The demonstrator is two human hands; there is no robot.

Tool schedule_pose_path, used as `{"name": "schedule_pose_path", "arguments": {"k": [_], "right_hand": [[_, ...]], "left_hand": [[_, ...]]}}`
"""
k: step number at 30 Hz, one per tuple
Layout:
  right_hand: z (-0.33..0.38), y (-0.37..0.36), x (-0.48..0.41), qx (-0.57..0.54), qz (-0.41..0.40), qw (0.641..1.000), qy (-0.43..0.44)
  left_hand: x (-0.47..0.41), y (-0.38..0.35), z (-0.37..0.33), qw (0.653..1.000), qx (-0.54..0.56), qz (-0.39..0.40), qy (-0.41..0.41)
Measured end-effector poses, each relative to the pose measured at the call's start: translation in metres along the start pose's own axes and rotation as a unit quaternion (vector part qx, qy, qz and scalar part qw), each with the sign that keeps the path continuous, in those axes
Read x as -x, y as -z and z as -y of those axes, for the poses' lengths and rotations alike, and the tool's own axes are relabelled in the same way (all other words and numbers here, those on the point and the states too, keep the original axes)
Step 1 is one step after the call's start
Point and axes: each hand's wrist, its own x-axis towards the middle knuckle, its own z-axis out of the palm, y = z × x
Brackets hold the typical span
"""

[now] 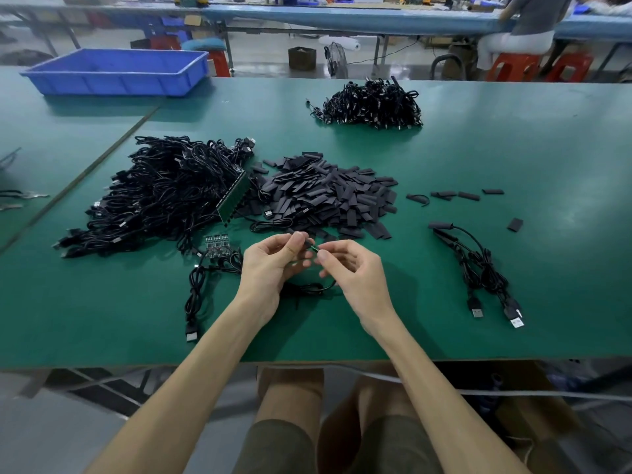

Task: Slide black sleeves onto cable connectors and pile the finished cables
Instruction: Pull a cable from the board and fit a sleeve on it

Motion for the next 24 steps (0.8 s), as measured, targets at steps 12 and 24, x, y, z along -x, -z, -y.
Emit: {"name": "schedule_pose_path", "arguments": {"k": [12, 24], "right_hand": [[-0.0018, 0.0026, 0.0005, -0.019, -0.008, 1.000, -0.018], [0.0034, -0.0027, 0.0025, 0.078, -0.041, 0.996, -0.002]], "left_hand": [[0.0000, 0.0010, 0.0016, 0.998, -0.054, 0.025, -0.004], [-0.0018, -0.0037, 0.0008, 0.995, -0.101, -0.006, 0.025]]}}
